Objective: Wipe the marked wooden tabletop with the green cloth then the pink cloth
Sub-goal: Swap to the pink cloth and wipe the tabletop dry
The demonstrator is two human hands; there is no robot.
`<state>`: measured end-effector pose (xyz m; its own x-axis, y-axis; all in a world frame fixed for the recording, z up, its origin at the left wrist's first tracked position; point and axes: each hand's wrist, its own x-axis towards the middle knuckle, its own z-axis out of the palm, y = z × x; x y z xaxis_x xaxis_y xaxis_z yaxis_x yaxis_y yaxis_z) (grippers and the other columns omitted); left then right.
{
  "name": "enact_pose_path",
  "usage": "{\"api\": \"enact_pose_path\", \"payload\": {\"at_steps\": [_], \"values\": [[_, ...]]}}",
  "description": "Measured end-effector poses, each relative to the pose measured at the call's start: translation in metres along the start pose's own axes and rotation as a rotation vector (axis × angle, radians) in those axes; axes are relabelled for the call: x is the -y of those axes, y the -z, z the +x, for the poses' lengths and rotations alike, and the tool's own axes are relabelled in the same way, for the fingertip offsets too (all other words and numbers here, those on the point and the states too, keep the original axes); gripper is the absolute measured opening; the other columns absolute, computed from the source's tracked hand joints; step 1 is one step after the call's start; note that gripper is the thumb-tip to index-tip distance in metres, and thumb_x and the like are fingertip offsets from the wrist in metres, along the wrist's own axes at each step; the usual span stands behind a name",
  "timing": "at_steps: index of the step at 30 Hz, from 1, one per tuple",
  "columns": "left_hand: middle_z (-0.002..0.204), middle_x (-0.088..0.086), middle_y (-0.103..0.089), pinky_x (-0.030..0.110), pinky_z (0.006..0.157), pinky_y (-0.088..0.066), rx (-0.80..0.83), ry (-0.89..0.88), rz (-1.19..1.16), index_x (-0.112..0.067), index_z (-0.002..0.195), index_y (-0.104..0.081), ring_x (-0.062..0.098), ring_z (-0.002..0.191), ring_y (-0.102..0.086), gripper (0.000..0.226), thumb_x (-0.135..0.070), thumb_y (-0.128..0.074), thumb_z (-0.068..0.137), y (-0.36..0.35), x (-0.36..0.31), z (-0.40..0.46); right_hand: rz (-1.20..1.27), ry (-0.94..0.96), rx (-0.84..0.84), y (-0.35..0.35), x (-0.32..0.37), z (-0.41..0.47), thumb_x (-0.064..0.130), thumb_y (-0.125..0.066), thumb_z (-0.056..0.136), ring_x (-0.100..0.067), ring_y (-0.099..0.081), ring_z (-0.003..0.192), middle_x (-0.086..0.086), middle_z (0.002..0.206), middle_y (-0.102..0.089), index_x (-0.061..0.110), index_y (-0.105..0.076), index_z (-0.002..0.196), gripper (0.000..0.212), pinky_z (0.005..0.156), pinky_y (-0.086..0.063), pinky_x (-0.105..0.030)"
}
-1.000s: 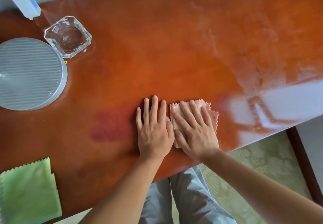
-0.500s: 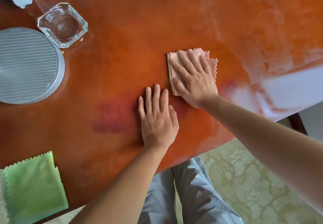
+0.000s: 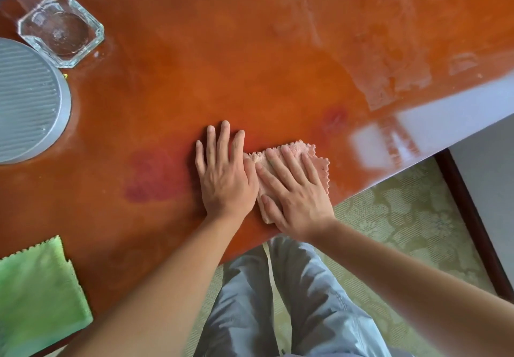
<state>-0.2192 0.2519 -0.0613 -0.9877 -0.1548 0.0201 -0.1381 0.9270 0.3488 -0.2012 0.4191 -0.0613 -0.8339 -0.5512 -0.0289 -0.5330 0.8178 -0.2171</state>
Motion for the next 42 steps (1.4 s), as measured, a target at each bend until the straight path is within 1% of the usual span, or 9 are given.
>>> {"api": "enact_pose_path", "payload": {"at_steps": [5, 8, 12, 15, 18, 25, 29, 37, 42], "values": [[0.159, 0.007, -0.042, 0.054, 0.116, -0.02, -0.033, 0.042, -0.028, -0.017, 0.136, -0.06, 0.032, 0.15, -0.032, 0.045, -0.022, -0.047, 0.093, 0.003, -0.008, 0.004, 0.006, 0.06, 0.02, 0.005, -0.015, -0.006, 0.046, -0.036, 0.103, -0.033, -0.019, 0.155, -0.009, 0.165, -0.03, 0.021, -0.035, 0.158, 0.061, 0.125, -0.015, -0.057], [0.159, 0.006, -0.042, 0.054, 0.114, -0.022, -0.025, -0.068, -0.037, -0.016, 0.134, -0.059, 0.03, 0.149, -0.036, 0.047, -0.02, -0.045, 0.089, 0.003, -0.022, 0.007, 0.01, 0.032, 0.015, 0.008, -0.028, -0.011, 0.047, -0.036, 0.103, -0.032, -0.017, 0.156, -0.008, 0.166, -0.029, 0.022, -0.035, 0.159, 0.061, 0.126, -0.013, -0.055], [0.162, 0.006, -0.036, 0.054, 0.115, -0.021, 0.058, -0.173, -0.035, -0.018, 0.142, -0.054, 0.028, 0.151, -0.031, 0.055, -0.027, -0.037, 0.091, -0.003, -0.056, 0.019, -0.004, -0.042, -0.013, 0.015, -0.06, -0.024, 0.046, -0.037, 0.103, -0.032, -0.018, 0.156, -0.008, 0.166, -0.028, 0.023, -0.034, 0.159, 0.06, 0.126, -0.013, -0.054], [0.166, 0.004, -0.029, 0.056, 0.117, -0.018, 0.134, -0.164, -0.014, -0.019, 0.149, -0.048, 0.027, 0.154, -0.024, 0.061, -0.033, -0.027, 0.093, -0.011, -0.076, 0.029, -0.013, -0.058, -0.005, 0.022, -0.087, -0.03, 0.045, -0.036, 0.103, -0.032, -0.018, 0.156, -0.008, 0.166, -0.028, 0.022, -0.035, 0.158, 0.06, 0.126, -0.012, -0.053], [0.168, 0.003, -0.024, 0.056, 0.12, -0.014, 0.169, -0.166, 0.008, -0.02, 0.153, -0.042, 0.025, 0.156, -0.018, 0.062, -0.035, -0.022, 0.095, -0.018, -0.089, 0.039, -0.012, -0.071, 0.014, 0.025, -0.098, -0.028, 0.046, -0.035, 0.104, -0.032, -0.015, 0.156, -0.007, 0.167, -0.026, 0.024, -0.03, 0.16, 0.06, 0.126, -0.011, -0.053], [0.167, 0.005, -0.025, 0.056, 0.119, -0.014, 0.096, -0.092, 0.081, -0.019, 0.153, -0.04, 0.027, 0.156, -0.019, 0.053, -0.026, -0.041, 0.101, -0.025, -0.079, 0.073, 0.01, -0.129, 0.033, 0.022, -0.098, -0.015, 0.047, -0.035, 0.103, -0.029, -0.014, 0.157, -0.004, 0.167, -0.024, 0.027, -0.033, 0.159, 0.06, 0.126, -0.012, -0.054], [0.168, 0.004, -0.025, 0.056, 0.121, -0.013, 0.09, 0.006, 0.143, -0.02, 0.155, -0.038, 0.024, 0.156, -0.017, 0.052, -0.034, -0.033, 0.105, -0.029, -0.069, 0.083, 0.006, -0.128, 0.045, 0.026, -0.109, 0.017, 0.048, -0.031, 0.103, -0.03, -0.011, 0.157, -0.005, 0.168, -0.023, 0.026, -0.032, 0.16, 0.061, 0.126, -0.01, -0.053], [0.167, 0.003, -0.027, 0.054, 0.123, -0.014, 0.069, 0.003, 0.164, -0.02, 0.154, -0.04, 0.023, 0.156, -0.019, 0.055, -0.037, -0.031, 0.102, -0.031, -0.073, 0.083, 0.025, -0.071, 0.013, 0.03, -0.131, 0.091, 0.049, -0.03, 0.104, -0.03, -0.011, 0.157, -0.006, 0.168, -0.022, 0.024, -0.032, 0.16, 0.062, 0.125, -0.011, -0.054], [0.165, 0.004, -0.032, 0.053, 0.123, -0.015, 0.03, 0.005, 0.148, -0.019, 0.151, -0.046, 0.023, 0.155, -0.023, 0.053, -0.036, -0.034, 0.102, -0.029, -0.075, 0.081, 0.039, -0.061, -0.018, 0.028, -0.133, 0.103, 0.049, -0.026, 0.105, -0.03, -0.012, 0.157, -0.007, 0.168, -0.024, 0.023, -0.032, 0.16, 0.061, 0.125, -0.012, -0.055]]}}
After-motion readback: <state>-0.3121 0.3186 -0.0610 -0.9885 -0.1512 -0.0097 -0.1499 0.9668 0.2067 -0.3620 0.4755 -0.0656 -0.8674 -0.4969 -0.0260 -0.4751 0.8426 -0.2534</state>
